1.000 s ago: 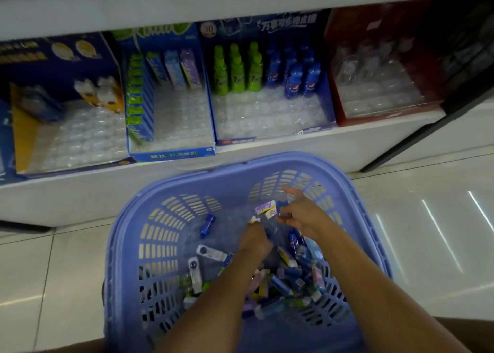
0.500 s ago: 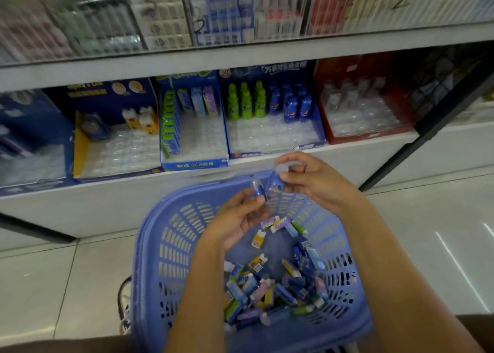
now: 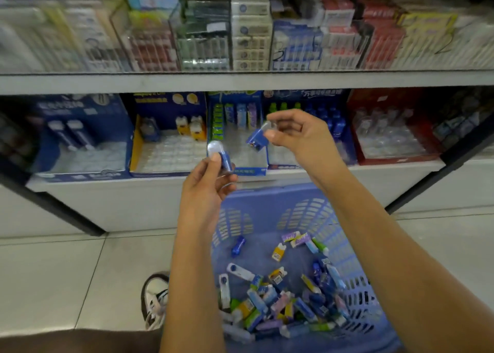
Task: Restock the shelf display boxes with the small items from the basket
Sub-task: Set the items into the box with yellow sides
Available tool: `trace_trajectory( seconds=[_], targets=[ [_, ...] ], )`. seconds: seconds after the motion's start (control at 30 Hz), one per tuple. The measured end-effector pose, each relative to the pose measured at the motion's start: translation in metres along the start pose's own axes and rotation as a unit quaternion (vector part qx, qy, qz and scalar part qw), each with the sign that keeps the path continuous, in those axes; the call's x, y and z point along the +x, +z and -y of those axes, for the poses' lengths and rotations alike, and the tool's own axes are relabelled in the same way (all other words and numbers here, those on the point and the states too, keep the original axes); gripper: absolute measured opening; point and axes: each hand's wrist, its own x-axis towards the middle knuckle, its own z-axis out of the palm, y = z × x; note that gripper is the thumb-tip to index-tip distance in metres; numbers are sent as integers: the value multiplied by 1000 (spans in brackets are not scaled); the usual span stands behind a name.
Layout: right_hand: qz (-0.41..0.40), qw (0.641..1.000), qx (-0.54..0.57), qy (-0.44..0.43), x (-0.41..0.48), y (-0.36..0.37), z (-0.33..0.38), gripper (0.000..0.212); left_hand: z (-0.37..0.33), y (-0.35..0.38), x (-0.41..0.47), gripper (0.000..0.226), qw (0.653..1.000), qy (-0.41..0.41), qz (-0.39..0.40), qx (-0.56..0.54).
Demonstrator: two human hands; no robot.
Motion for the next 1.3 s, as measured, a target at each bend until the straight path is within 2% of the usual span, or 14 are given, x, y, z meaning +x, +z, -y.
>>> trace_trajectory(
  seconds=[0.13,0.27,0.37,0.53,0.7,0.77,0.87,0.97,1.1,1.2,1.23,1.3],
  targets=[
    [27,999,-36,-30,25,66,7,21,-21,-39,2,18,996,51,-73,3],
    [56,985,-149,-73,53,125,-1,19,-28,-73,7,18,989,69,-133,-6],
    [44,953,-267,-137,79,156,-8,22,-28,-89,11,18,985,75,-156,-10],
    [54,883,-432,-177,115,183,-25,24,-26,-103,18,22,981,81,-172,28],
    [86,845,-492,-188,131,195,-36,24,-26,-115,25,24,969,105,-188,119],
    [101,836,-509,-181,134,198,-38,27,-26,-119,27,19,972,102,-172,122],
    [105,839,-503,-179,137,198,-39,29,-26,-122,29,12,976,91,-154,122],
    [118,845,-495,-164,141,197,-39,29,-24,-124,28,17,981,83,-133,118],
    [133,816,-529,-191,141,199,-39,29,-26,-124,28,25,984,70,-111,124],
    [158,801,-554,-165,142,201,-33,29,-30,-122,28,30,984,61,-134,102],
    [166,801,-552,-161,140,201,-30,29,-31,-121,28,30,984,62,-141,94],
    [170,827,-510,-163,129,198,-25,29,-34,-121,28,28,982,73,-147,94]
  ],
)
